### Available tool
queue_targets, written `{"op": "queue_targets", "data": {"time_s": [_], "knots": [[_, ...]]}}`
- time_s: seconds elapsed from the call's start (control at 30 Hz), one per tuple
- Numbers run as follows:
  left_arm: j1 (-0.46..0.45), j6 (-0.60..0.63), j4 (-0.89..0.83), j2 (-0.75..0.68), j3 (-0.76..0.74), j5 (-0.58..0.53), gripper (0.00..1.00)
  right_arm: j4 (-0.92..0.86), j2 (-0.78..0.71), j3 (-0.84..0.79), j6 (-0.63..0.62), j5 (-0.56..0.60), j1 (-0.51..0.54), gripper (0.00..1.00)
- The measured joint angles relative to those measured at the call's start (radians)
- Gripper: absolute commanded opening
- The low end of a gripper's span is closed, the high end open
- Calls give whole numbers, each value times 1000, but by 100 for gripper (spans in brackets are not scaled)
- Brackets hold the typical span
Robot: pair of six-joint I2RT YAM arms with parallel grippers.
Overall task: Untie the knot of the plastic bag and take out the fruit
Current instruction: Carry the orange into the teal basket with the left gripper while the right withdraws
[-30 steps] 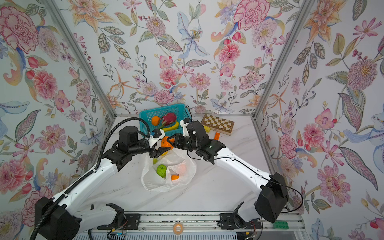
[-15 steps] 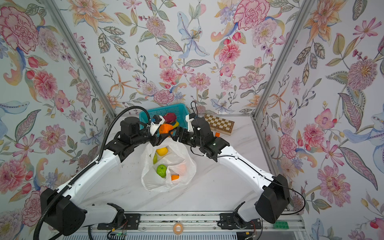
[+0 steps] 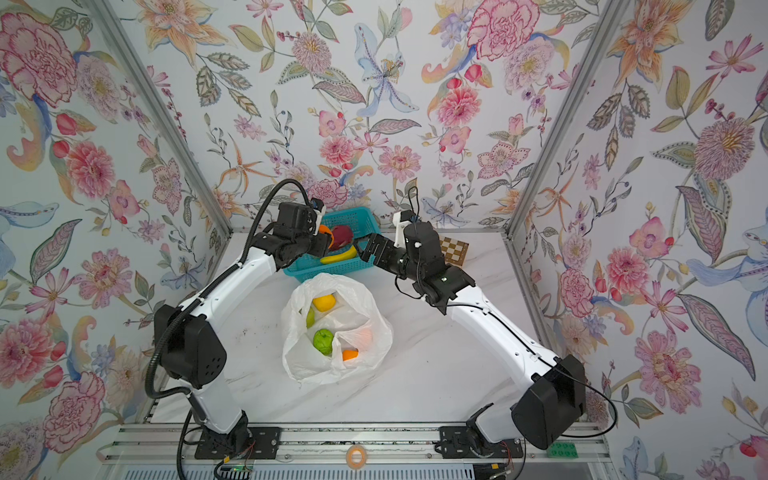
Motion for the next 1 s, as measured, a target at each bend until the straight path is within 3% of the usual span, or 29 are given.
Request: {"op": "queue_targets", "data": {"time_s": [0.43, 1.0], "knots": [[66, -107, -257, 385, 427, -151, 55, -130, 78, 96, -52, -92, -68, 99], [114, -183, -307, 617, 517, -154, 57, -190, 79, 98, -52, -115, -140, 99]]}}
